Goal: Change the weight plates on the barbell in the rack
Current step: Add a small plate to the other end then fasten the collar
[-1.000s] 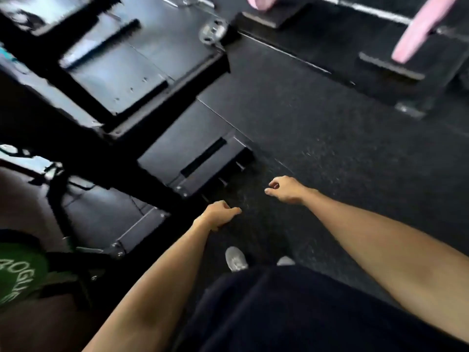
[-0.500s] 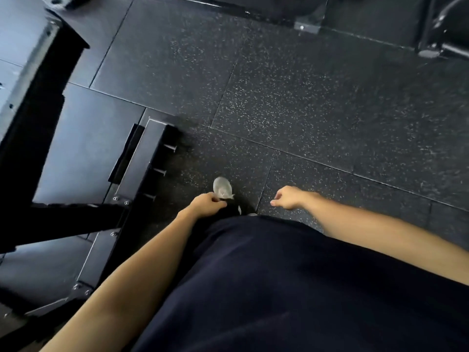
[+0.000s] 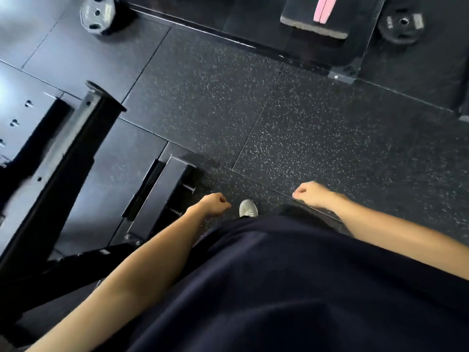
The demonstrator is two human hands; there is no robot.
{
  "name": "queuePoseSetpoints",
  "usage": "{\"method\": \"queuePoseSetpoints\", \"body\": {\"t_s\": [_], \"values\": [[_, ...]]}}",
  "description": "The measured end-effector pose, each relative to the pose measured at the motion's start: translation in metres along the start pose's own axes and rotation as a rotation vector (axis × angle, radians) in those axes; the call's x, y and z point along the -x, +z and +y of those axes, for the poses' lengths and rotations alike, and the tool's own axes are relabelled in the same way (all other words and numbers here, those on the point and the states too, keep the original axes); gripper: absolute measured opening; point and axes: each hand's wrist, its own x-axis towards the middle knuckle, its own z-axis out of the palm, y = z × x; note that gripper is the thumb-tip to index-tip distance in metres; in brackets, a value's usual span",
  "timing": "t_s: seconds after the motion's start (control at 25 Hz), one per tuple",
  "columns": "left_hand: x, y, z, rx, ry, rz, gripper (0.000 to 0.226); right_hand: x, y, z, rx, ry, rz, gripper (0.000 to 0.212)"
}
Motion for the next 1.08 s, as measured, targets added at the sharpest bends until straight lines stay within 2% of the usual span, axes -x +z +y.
{"method": "queuePoseSetpoints", "body": {"t_s": [0.16,0.4,0.6,0.72,0.88,1.08], "values": [[-0.041,-0.068,0.008,-0.005,-0.023,-0.014,0.035,-0.04,-0.051,-0.06,-0.063,-0.063,0.056,0.025],[-0.125,-0.167,0.032,0.081,-0.084,-0.038,0.037,-0.144,-0.146,-0.146,0.081,-0.085,-0.1,0.038],[-0.17,-0.273,0.052,0.266,-0.186,0.042,0.036,-0.237,-0.252,-0.24,0.196,-0.174,-0.151,0.027],[-0.191,-0.33,0.048,0.443,-0.264,0.165,0.04,-0.287,-0.302,-0.305,0.281,-0.247,-0.158,0.02],[-0.225,-0.386,0.032,0.602,-0.36,0.228,0.044,-0.342,-0.332,-0.389,0.389,-0.291,-0.23,0.03],[-0.287,-0.469,-0.013,0.661,-0.385,0.14,0.05,-0.421,-0.348,-0.527,0.528,-0.335,-0.311,0.032]]}}
